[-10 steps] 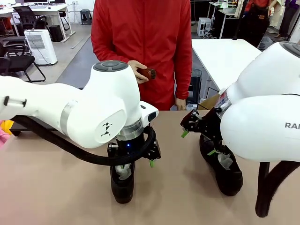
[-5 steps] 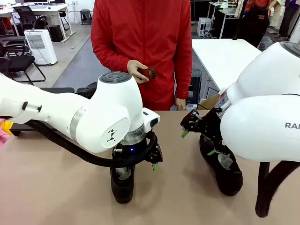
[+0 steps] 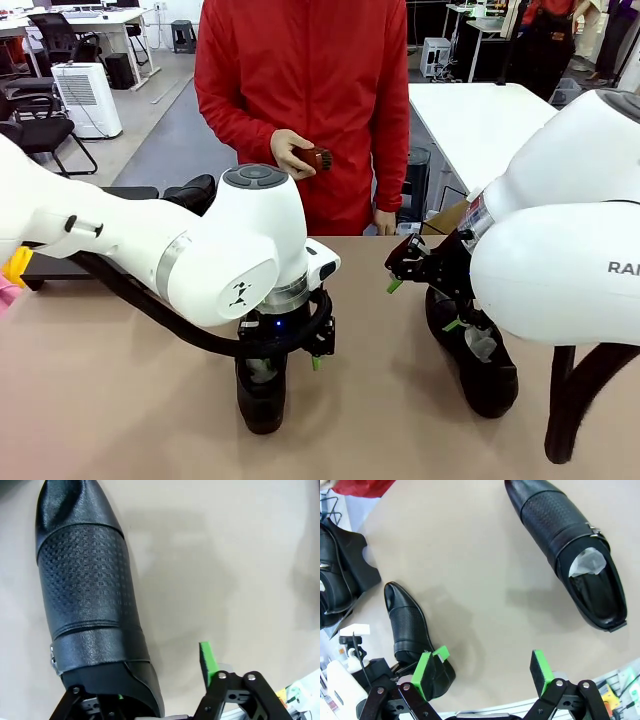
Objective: Organize the shoes by placing them on the stand.
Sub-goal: Place the Shoe from the middle of the table onto the Shoes Stand.
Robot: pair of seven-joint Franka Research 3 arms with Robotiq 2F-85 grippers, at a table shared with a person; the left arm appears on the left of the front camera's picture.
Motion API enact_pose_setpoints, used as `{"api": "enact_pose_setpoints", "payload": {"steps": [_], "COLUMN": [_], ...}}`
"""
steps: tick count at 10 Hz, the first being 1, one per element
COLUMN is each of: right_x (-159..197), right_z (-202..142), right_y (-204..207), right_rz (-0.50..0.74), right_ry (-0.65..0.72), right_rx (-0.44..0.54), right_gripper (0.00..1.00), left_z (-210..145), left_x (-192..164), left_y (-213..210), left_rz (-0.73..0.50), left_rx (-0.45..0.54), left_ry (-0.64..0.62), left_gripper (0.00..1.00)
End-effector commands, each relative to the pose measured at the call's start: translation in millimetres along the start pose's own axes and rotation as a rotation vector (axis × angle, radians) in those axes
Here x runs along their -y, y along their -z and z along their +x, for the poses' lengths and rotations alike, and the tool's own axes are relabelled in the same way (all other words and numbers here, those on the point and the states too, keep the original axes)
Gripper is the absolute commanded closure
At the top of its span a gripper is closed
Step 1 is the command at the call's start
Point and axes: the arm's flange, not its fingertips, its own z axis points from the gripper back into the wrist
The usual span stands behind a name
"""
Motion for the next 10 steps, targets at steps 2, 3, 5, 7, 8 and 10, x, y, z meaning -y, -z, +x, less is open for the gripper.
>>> {"api": "enact_pose_setpoints", "payload": {"steps": [2,3,5,7,8,10], "right_x": [0,0,0,0,0,0], "right_z": [2,2,2,2,2,2], "right_y": [-1,-1,-1,-1,-1,-1], "right_rz": [0.005,0.005,0.005,0.005,0.005,0.005], "right_ry": [-0.018,-0.018,-0.018,-0.018,-0.018,-0.018], "right_rx": [-0.005,-0.005,-0.005,-0.005,-0.005,-0.005], "right_gripper": [0.00,0.00,0.00,0.00,0.00,0.00], "left_z": [5,4,5,4,4,-10], "left_x": [9,8,8,5,3,-7], "left_y": [0,0,-1,-1,-2,-28], "left_rz": [0.044,0.045,0.044,0.042,0.041,0.015], "left_rx": [0.008,0.009,0.009,0.008,0.006,0.025], "left_ry": [-0.017,-0.014,-0.013,-0.017,-0.021,-0.020], "left_gripper": [0.91,1.00,1.00,1.00,1.00,1.00]}}
